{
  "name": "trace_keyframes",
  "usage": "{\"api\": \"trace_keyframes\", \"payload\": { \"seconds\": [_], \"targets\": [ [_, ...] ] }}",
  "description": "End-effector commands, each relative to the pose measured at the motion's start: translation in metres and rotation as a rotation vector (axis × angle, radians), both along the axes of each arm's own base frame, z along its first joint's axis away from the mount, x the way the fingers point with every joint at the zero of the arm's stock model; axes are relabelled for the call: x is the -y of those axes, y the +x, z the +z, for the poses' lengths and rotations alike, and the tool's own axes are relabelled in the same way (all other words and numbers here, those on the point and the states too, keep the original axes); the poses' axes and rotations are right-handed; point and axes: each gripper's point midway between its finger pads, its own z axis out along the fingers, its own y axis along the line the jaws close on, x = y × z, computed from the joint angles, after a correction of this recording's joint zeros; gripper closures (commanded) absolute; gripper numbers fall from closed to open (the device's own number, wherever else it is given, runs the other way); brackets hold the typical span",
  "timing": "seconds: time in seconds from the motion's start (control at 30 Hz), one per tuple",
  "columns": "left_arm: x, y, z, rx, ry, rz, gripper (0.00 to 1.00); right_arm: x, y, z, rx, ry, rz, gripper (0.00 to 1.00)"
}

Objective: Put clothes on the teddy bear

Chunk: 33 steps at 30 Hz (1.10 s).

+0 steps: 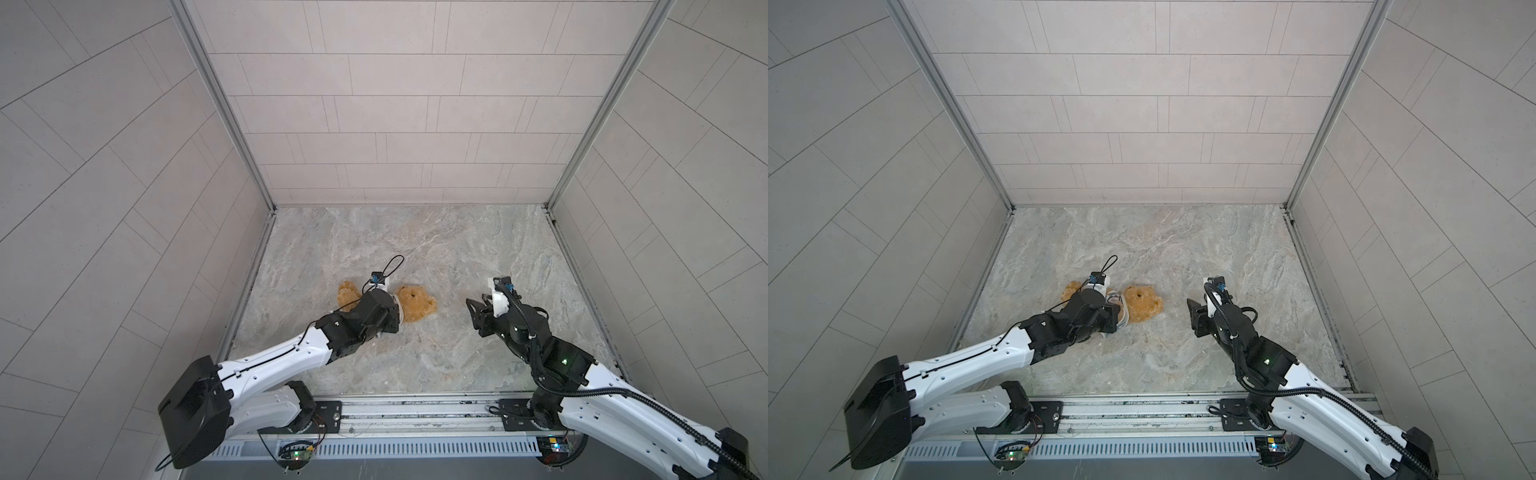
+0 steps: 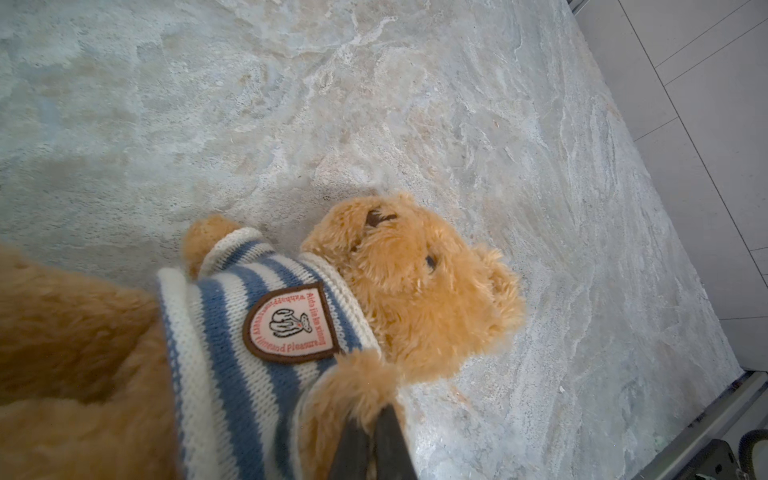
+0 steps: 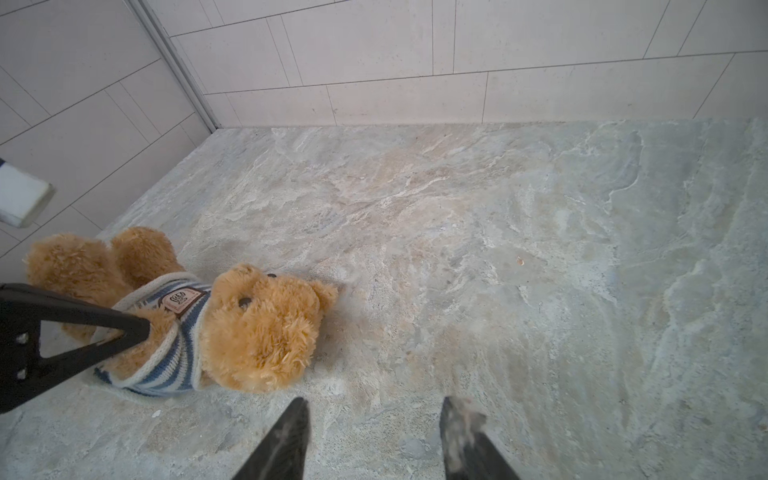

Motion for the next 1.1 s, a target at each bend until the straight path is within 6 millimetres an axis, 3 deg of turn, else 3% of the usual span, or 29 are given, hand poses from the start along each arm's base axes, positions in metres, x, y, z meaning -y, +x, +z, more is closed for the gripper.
{"api": "trace_keyframes", "payload": {
  "seconds": [0.0, 0.17, 0.4, 0.87, 1.07],
  "targets": [
    [0.000, -0.009, -0.009, -0.018, 0.006, 0.020, 0.99, 0.000, 0.000, -0.001, -0.030, 0.063, -0.014, 0.44],
    [-0.003, -0.023, -0.022, -0.033, 0.045, 0.016, 0.96, 0.000, 0.003, -0.004, -0.053, 0.067, -0.011, 0.43],
    [-0.010, -0.038, -0.033, -0.036, 0.036, 0.009, 0.82, -0.010, 0.012, -0.012, -0.093, 0.063, 0.010, 0.43],
    [-0.026, -0.057, -0.062, -0.078, 0.020, 0.022, 0.79, -0.054, 0.032, -0.020, -0.148, 0.135, 0.114, 0.39],
    [-0.020, -0.060, -0.051, -0.062, -0.013, -0.014, 0.74, -0.078, 0.036, -0.037, -0.231, 0.128, 0.193, 0.38]
  ]
}}
